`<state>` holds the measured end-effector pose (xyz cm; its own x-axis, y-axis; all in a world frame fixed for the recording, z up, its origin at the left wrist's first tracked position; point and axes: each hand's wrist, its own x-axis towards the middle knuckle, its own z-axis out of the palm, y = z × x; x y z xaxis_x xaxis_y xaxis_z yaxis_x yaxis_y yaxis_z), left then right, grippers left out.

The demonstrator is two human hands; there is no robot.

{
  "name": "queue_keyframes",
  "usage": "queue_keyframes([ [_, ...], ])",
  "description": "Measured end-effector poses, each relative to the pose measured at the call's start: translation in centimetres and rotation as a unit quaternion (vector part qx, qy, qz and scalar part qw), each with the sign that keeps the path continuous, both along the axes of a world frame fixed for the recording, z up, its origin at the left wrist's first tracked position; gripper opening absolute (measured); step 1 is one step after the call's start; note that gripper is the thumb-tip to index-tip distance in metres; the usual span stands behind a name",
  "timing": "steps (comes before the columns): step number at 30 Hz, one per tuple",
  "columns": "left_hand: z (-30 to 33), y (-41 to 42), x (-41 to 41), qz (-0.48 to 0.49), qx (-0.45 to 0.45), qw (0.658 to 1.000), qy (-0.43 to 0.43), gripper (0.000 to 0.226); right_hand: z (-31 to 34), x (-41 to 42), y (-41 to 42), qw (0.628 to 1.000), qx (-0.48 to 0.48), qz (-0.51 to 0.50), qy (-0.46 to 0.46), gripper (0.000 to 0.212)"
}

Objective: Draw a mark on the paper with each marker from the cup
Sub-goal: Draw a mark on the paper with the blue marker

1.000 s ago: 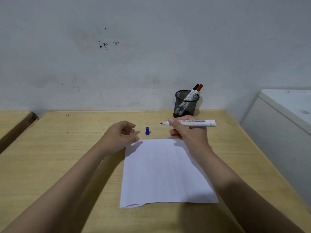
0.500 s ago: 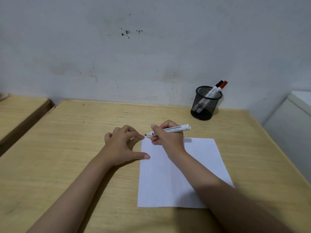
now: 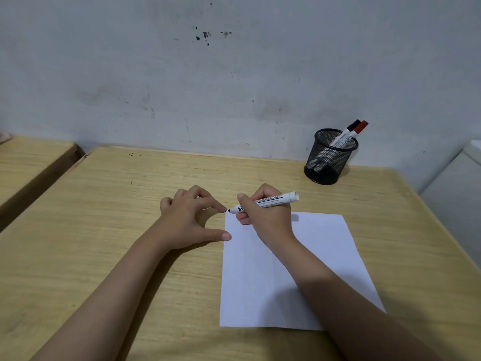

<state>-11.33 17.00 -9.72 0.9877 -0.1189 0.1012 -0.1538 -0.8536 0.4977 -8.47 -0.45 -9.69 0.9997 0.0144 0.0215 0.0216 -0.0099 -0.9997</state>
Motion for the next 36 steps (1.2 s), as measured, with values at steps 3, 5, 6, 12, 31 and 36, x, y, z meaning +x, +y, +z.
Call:
queue_keyframes([
  [3, 0.1, 0.1, 0.0, -0.003, 0.032, 0.999, -0.013, 0.067, 0.0, 0.0, 0.0, 1.000, -0.010, 0.005, -0.001, 0.029],
  [5, 0.2, 0.2, 0.0, -0.004, 0.052, 0.998, -0.023, 0.068, 0.0, 0.0, 0.1, 1.000, -0.017, 0.008, 0.000, 0.029],
  [6, 0.2, 0.2, 0.0, -0.004, 0.059, 0.998, -0.027, 0.068, 0.0, 0.0, 0.1, 1.000, -0.018, 0.008, 0.001, 0.029],
  [12, 0.3, 0.2, 0.0, -0.006, 0.087, 0.995, -0.040, 0.066, 0.2, 0.2, 0.2, 1.000, -0.015, 0.008, 0.017, 0.028],
  [31, 0.9, -1.1, -0.2, -0.020, -0.020, 1.000, 0.007, 0.066, 3.3, 0.6, -3.5, 0.961, 0.196, -0.193, -0.040, 0.030],
  [36, 2.4, -5.2, 2.4, -0.004, -0.089, 0.995, -0.039, 0.046, 3.6, 0.3, -5.3, 0.960, 0.190, -0.203, -0.043, 0.027],
])
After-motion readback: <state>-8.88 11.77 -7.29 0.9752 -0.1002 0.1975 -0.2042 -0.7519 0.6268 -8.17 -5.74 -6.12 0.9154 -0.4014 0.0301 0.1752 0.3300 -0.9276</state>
